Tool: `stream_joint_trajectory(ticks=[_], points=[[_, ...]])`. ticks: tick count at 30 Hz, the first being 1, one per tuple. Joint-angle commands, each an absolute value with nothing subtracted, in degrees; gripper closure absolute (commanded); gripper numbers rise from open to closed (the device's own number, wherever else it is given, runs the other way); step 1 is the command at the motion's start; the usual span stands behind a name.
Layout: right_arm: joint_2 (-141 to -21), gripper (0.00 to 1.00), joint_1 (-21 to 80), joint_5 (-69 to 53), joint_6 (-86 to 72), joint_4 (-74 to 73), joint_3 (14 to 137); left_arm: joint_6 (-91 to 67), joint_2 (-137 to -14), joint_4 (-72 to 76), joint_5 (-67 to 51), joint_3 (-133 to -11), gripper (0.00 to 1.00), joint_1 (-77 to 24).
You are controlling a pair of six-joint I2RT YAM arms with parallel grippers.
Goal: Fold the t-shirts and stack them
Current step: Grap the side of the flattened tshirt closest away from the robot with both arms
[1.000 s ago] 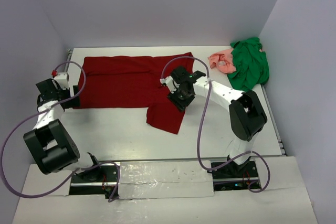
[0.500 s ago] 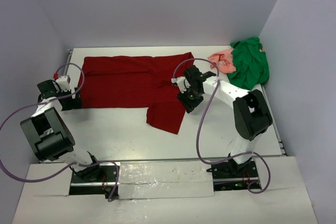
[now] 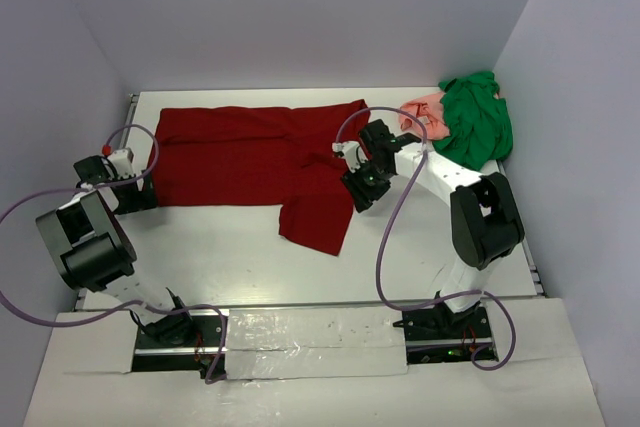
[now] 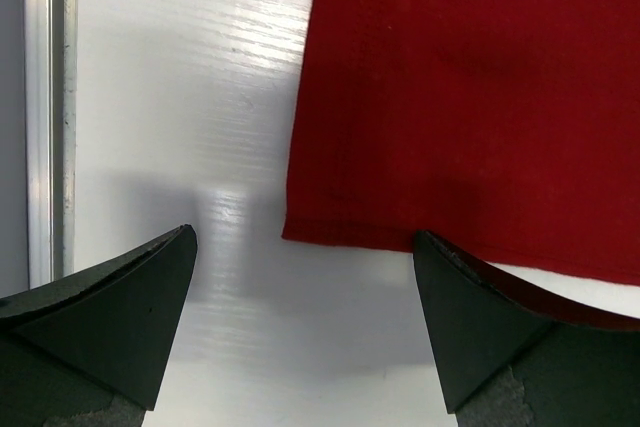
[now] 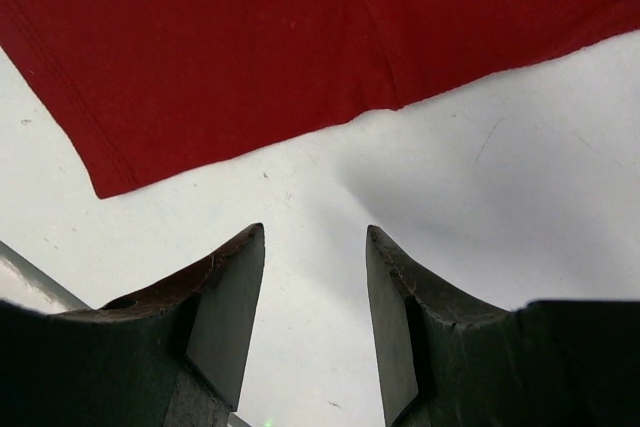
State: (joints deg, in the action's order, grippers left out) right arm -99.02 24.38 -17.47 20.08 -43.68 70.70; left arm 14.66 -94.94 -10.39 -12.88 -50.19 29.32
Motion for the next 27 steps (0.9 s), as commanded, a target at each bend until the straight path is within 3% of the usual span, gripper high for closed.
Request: stream_joint_trajectory(ticks=[1,11,21,27], points=[[-96.2,0.48,23.7,-19.3,20.7,-43.3,71.1,13.9,-95.8,-6.1,-13.2,-51.2,0.01,30.1],[-96.1,0.48,22.9,-20.2,20.8,-43.3,70.3,13.3,-96.2,1.8,-14.0,-50.1,0.01,30.8],[-96.3,0.48,21.7,-20.2,20.7,-43.9,70.4,12.3,-100.8,0.2,-18.2,-53.0,0.04,30.8],[-97.3,0.48,21.3,-20.5,20.5,-44.0,70.8,12.2,-101.3,-1.4,-19.9,-53.5,0.16,30.8]])
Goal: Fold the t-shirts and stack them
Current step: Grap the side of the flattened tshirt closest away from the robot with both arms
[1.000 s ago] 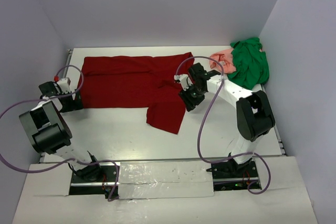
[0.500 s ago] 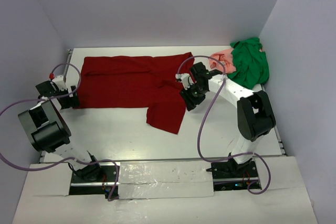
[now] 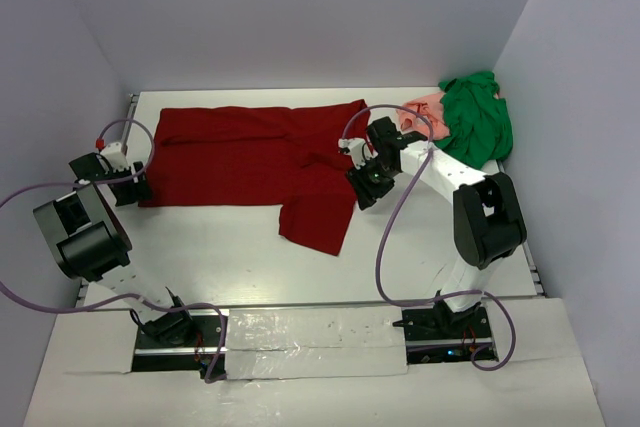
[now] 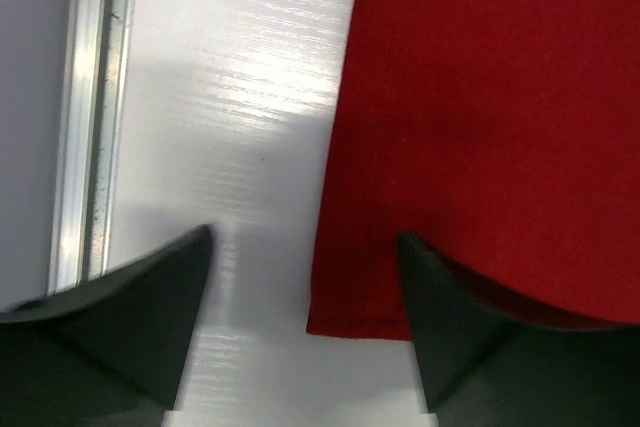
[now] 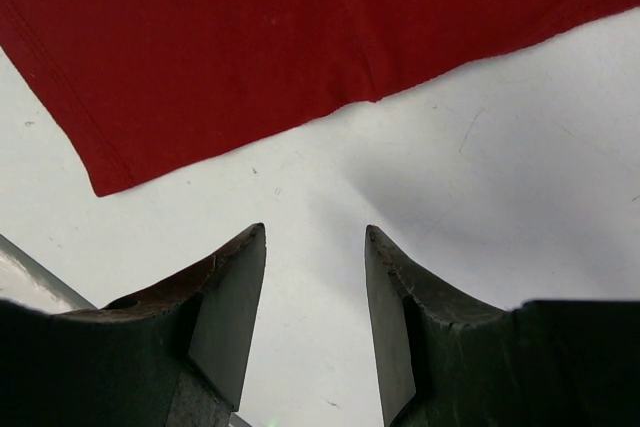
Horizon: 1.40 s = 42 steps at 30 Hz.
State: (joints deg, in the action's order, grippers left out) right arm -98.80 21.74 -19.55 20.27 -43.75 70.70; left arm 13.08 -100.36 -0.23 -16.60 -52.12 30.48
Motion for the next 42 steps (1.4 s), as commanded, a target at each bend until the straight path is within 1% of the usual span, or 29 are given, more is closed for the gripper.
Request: stream_joint_trajectory(ticks=[1,3,4,6,7,9,10,14,16,18,19,21,22,25,28,32,38,42], points=[[-97.6,0.48,21.3,-20.6,20.5,-44.1,70.9,12.2,-101.3,-1.7,-20.1,-53.6,0.24,30.8],[-97.7,0.49,21.3,-20.5,20.5,-44.4,71.1,12.1,-101.6,-1.8,-20.7,-53.7,0.3,30.8],[-98.0,0.49,21.3,-20.5,20.6,-44.4,71.1,12.2,-101.6,-2.0,-20.8,-53.8,0.39,30.8],[-98.3,0.49,21.3,-20.3,20.5,-44.6,71.2,12.2,-101.7,-2.4,-21.0,-53.8,0.46,30.8],[-98.8,0.49,21.2,-20.2,20.5,-44.9,71.4,12.4,-101.8,-2.5,-21.3,-53.8,0.55,30.8],[-99.1,0.48,21.3,-20.0,20.5,-45.0,71.5,12.3,-101.9,-2.8,-21.4,-53.8,0.63,30.8],[-99.5,0.49,21.3,-20.0,20.5,-45.0,71.5,12.5,-101.9,-3.2,-21.6,-54.0,0.7,30.8],[-100.3,0.49,21.1,-19.7,20.7,-45.6,71.8,12.7,-101.4,-4.0,-21.9,-53.9,0.75,30.8],[-100.5,0.49,21.2,-19.2,20.6,-45.6,71.7,13.1,-101.3,-4.6,-21.7,-53.9,0.76,30.8],[-100.5,0.49,21.2,-19.5,20.7,-45.9,71.5,13.4,-101.2,-5.4,-21.6,-54.1,0.74,30.8],[-100.7,0.49,21.2,-19.6,20.7,-45.8,71.5,13.7,-101.2,-5.7,-21.4,-54.1,0.57,30.8],[-100.7,0.49,21.2,-20.1,20.7,-45.8,71.2,14.2,-100.7,-6.1,-20.7,-54.1,0.39,30.8],[-100.8,0.49,21.2,-20.3,20.7,-45.9,71.1,14.4,-100.5,-6.2,-20.2,-54.0,0.25,30.8],[-100.8,0.48,21.2,-20.4,20.7,-45.7,71.1,15.3,-99.1,-8.2,-19.8,-54.2,0.17,30.8],[-100.7,0.48,21.2,-20.8,21.0,-45.7,71.2,16.1,-99.2,-12.2,-20.2,-56.0,0.16,30.8],[-100.6,0.48,21.2,-21.0,21.4,-45.6,71.2,16.3,-101.0,-15.9,-20.2,-58.3,0.19,30.8],[-101.0,0.49,20.9,-20.8,21.7,-45.6,71.2,16.1,-102.7,-18.1,-19.9,-59.4,0.23,30.8],[-100.5,0.48,20.4,-21.1,22.1,-45.7,71.2,16.3,-103.3,-18.2,-19.7,-59.5,0.24,30.8]])
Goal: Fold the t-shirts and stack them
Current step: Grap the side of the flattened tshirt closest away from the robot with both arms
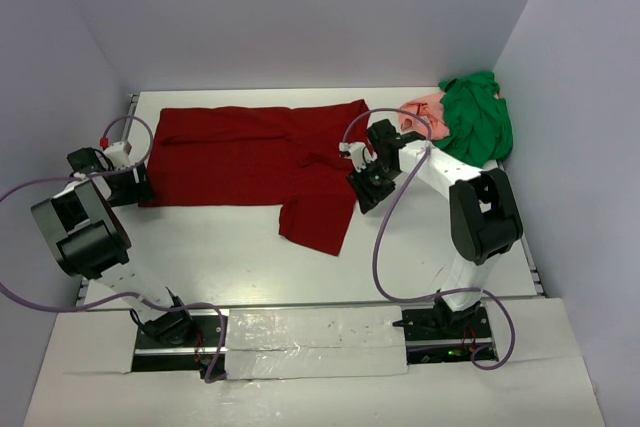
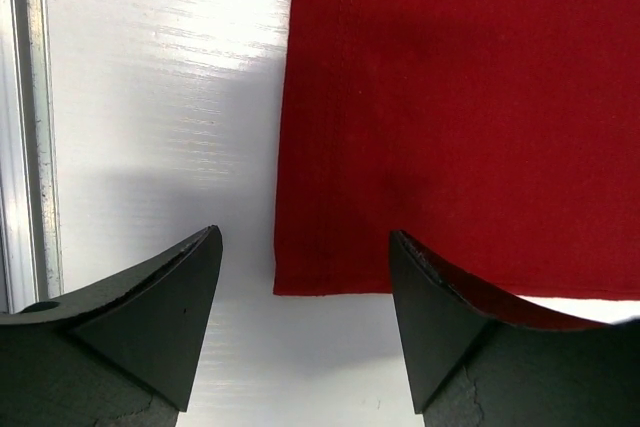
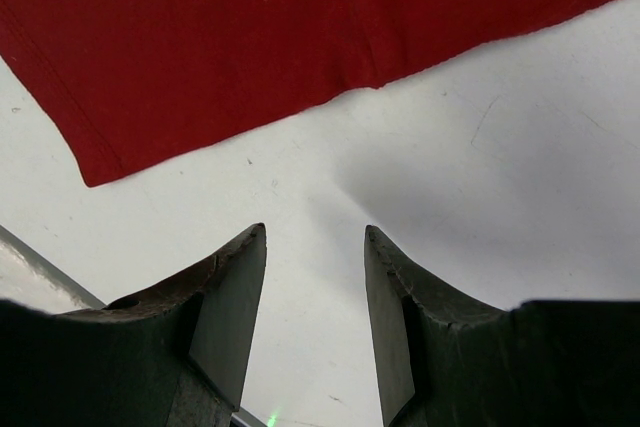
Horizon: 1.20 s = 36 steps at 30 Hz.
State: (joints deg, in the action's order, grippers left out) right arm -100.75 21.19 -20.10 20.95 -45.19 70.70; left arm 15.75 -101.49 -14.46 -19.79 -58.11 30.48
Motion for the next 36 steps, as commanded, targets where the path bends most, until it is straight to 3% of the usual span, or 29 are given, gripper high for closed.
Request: stream_joint_trajectory(ticks=[1,14,36], points=[[-100.5,0.49,20.4,-21.1,22.0,-45.8,71.3,16.3,-104.1,-18.7,-19.9,-59.9,0.24,30.8],[-101.4,0.48,16.9,-20.5,22.6,-46.9,73.4,16.7,-107.8,-23.9,-20.7,-61.6,0.31,30.8],[-101.0,0.48,16.8,-21.4,22.4,-46.3,72.5,17.1,-96.4,-29.4,-20.4,-56.9,0.34,30.8]])
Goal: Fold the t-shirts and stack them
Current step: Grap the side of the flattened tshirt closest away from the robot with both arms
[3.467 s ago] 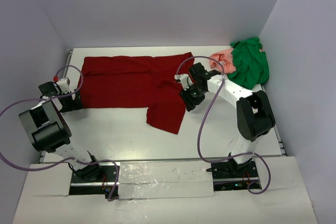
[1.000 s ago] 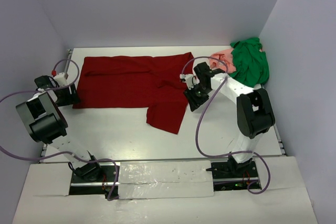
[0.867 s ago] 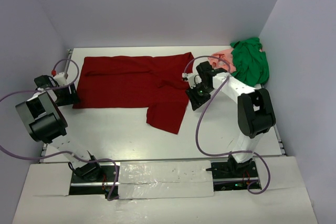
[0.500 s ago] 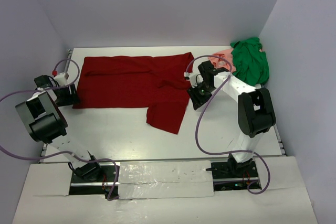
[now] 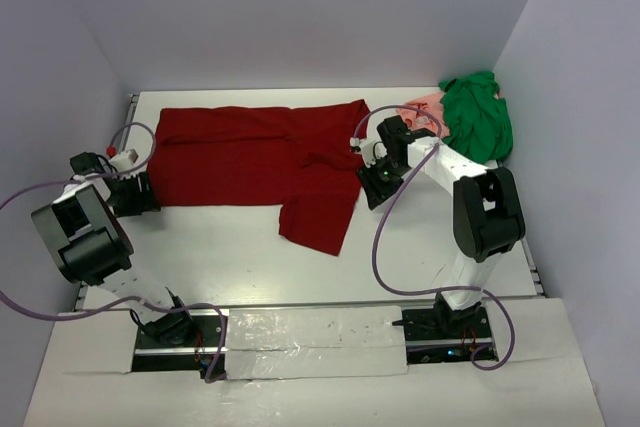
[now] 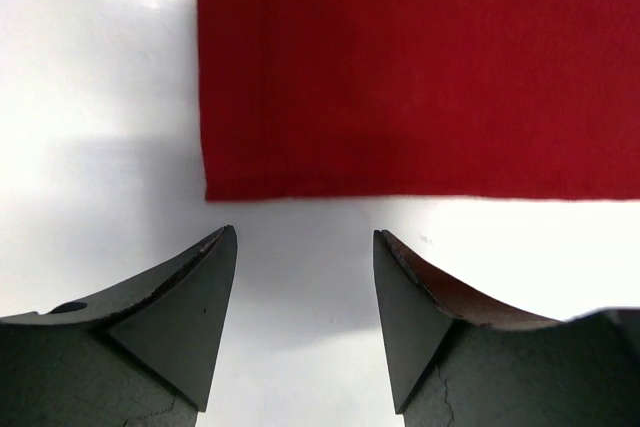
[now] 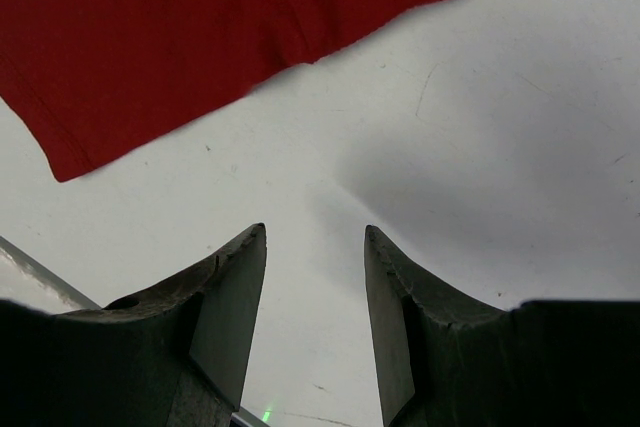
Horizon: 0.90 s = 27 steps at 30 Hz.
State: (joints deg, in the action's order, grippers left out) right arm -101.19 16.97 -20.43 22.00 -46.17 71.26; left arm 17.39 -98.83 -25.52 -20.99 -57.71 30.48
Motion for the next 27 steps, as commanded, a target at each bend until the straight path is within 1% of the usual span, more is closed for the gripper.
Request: stream_joint_trajectory(ticks=[1,5,15,27], points=[[-100.8,0.48,16.8,-21.5,22.5,-46.3,72.5,17.4,-96.0,-29.1,-20.0,-56.7,0.34,30.8],[-100.1,0.48,16.8,-21.6,22.5,-46.4,72.2,17.0,-96.4,-26.6,-18.8,-56.5,0.34,30.8],[-99.1,0.48,16.7,-21.4,22.2,-46.8,71.2,14.8,-95.8,-17.0,-15.2,-53.4,0.4,30.8],[-99.8,0.48,16.8,-21.9,22.3,-46.8,71.0,12.7,-96.3,-10.2,-18.9,-51.9,0.37,30.9]])
